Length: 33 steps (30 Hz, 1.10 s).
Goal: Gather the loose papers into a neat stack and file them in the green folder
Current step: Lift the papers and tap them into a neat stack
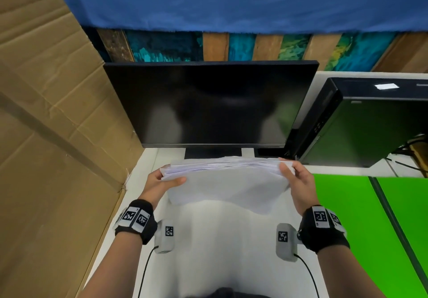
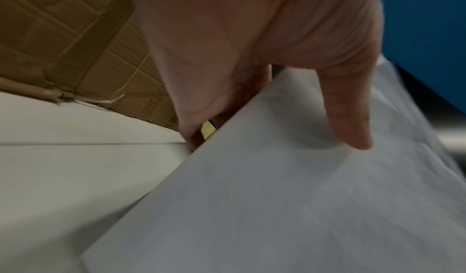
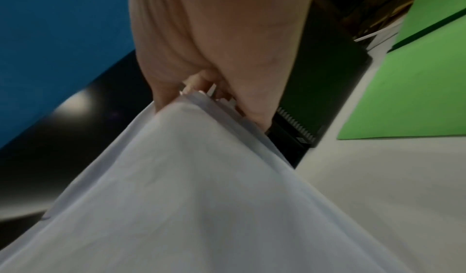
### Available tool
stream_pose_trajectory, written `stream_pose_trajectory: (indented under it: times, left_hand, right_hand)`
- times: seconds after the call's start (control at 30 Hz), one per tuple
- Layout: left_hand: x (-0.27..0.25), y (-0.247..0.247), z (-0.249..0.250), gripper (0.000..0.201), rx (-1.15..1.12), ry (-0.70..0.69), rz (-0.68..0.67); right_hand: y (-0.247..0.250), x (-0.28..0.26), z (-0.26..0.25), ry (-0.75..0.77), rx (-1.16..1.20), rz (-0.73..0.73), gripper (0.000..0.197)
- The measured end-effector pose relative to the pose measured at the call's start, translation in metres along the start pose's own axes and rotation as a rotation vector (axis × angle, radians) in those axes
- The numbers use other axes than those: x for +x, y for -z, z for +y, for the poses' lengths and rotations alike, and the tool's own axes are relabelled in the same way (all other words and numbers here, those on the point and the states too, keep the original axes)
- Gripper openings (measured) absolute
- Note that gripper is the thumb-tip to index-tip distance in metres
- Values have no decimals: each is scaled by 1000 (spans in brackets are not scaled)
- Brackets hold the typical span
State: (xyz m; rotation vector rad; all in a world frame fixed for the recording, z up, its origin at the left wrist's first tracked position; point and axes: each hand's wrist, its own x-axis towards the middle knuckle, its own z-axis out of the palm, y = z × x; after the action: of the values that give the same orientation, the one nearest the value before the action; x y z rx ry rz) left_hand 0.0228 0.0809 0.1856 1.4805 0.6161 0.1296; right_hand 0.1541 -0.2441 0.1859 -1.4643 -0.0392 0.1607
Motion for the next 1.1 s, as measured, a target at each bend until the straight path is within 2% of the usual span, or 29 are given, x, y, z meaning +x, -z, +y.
stream_pose_trajectory:
  times: [0.03,0.07,0.13,0.2,0.27,0.33,0.43,0.53,0.67,0.77,0.9,1.0,1.1]
  left_hand:
    - [1,0,-1,50,-2,-4,-6]
    - [1,-1,0,46,0,-5,-7]
    - [-2,-4,5,31,1,-12,-10]
    - [-2,-7,6,25,-22,-15,18]
    - [-3,-8,6,22,-53,-18,41]
    - [-4,-10,6,18,-81,-6,64]
    - [-4,-17,5,14,-93,2,109]
    - [-4,-28,11,32,-83,-32,186]
    - [-10,-26,20,39,-108,-125,175]
    - [-11,-26,13,47,-85,-127,198]
    - [-6,-43,7,48,-143,-71,365]
    - [-5,-59,12,47,-213,-75,477]
    - [0,-65,15,38,-244,-76,599]
  right_hand:
    - [2,0,1,-9,30,3,4]
    - [3,0,0,-2,50,-5,10]
    - [3,0,-3,26,6,-81,33]
    - [1,-4,-6,45,-133,-163,47]
    - [4,-5,2,3,-164,-210,67]
    - [11,-7,14,-60,-113,-200,74]
    - [8,-9,25,-136,-131,-147,48]
    - [-7,-6,13,-93,-130,-60,31]
    - [-6,-2,-21,40,-37,-100,29]
    - [1,0,-11,18,-61,-66,36]
    - [-7,0,7,-28,-76,105,38]
    - [-16,-3,4,43,-50,203,30]
    - [-21,-7,5,127,-142,233,27]
